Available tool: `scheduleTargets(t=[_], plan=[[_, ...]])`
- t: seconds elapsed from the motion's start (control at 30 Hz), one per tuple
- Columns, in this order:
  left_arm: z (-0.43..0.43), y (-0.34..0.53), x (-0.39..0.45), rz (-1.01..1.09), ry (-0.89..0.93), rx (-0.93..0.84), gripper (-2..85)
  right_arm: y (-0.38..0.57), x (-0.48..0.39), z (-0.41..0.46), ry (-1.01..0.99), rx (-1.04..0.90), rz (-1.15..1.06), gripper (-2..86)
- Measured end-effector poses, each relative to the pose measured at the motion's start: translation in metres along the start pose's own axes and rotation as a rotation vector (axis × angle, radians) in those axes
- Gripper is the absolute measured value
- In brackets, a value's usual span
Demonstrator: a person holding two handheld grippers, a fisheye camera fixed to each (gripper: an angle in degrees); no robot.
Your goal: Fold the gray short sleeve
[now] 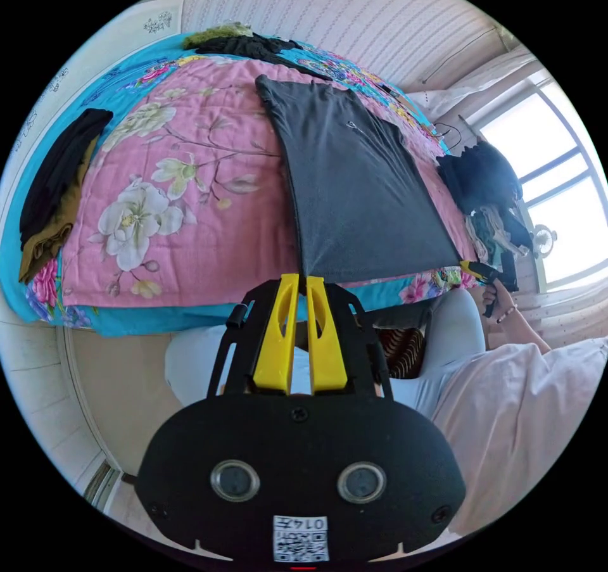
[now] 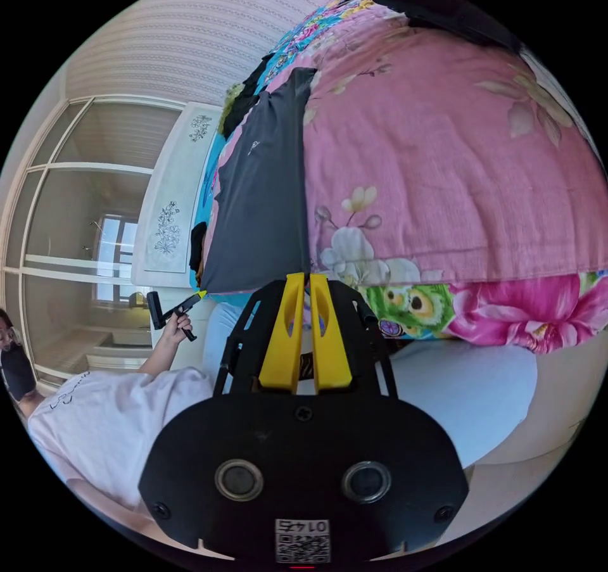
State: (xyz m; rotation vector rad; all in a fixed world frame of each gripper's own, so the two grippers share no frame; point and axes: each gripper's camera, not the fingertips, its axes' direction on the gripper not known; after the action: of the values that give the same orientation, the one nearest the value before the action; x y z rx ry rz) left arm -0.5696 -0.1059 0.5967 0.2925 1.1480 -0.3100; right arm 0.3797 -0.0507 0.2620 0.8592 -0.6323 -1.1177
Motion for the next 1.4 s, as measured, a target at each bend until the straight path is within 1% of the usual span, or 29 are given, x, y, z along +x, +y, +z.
scheduleTargets(t=[0.27, 0.4, 0.5, 0.57, 0.67, 0.8, 0.9, 1.0, 1.13, 1.2, 1.23, 1.3, 1.37, 1.4], plan=[[0.008, 0.022, -0.013, 0.032, 0.016, -0.041, -0.6, 0.023, 0.011, 0.052, 0.071, -0.113, -0.035, 0.4], [0.018, 0.033, -0.020, 0.036, 0.012, -0.066, -0.4, 0.032, 0.019, 0.079, 0.106, -0.137, -0.033, 0.2], [0.025, 0.034, -0.033, -0.030, 0.022, -0.032, -0.1, 0.033, 0.024, 0.105, 0.101, -0.149, -0.023, -0.2], [0.026, 0.032, -0.045, -0.065, 0.064, -0.007, -0.3, 0.036, 0.024, 0.120, 0.116, -0.163, -0.035, -0.3], [0.023, 0.035, -0.060, -0.093, 0.018, -0.010, -0.8, 0.041, 0.024, 0.130, 0.141, -0.169, -0.040, -0.3], [0.011, 0.042, -0.080, -0.110, 0.007, 0.025, -0.9, 0.043, 0.013, 0.142, 0.177, -0.170, -0.075, -0.3], [0.000, 0.033, -0.093, -0.074, -0.034, 0.084, -1.0, 0.030, -0.014, 0.169, 0.210, -0.209, -0.154, -0.2], [-0.005, 0.003, -0.102, -0.017, -0.058, 0.182, -0.9, -0.001, -0.061, 0.217, 0.216, -0.265, -0.284, 0.0], [0.020, -0.057, -0.119, 0.004, -0.044, 0.249, -0.5, -0.051, -0.156, 0.312, 0.220, -0.341, -0.531, 0.9], [0.035, -0.077, -0.127, 0.005, -0.018, 0.284, 0.1, -0.069, -0.200, 0.352, 0.224, -0.341, -0.647, 2.3], [0.043, -0.090, -0.132, 0.000, 0.013, 0.303, 1.8, -0.081, -0.228, 0.376, 0.223, -0.331, -0.710, 3.9], [0.052, -0.110, -0.141, -0.004, 0.041, 0.339, 3.8, -0.102, -0.266, 0.416, 0.245, -0.340, -0.772, 4.8], [0.065, -0.135, -0.153, 0.003, 0.039, 0.362, 5.7, -0.128, -0.314, 0.472, 0.293, -0.362, -0.851, 5.2], [0.069, -0.141, -0.156, 0.005, 0.035, 0.362, 5.9, -0.134, -0.325, 0.486, 0.311, -0.367, -0.873, 5.3]])
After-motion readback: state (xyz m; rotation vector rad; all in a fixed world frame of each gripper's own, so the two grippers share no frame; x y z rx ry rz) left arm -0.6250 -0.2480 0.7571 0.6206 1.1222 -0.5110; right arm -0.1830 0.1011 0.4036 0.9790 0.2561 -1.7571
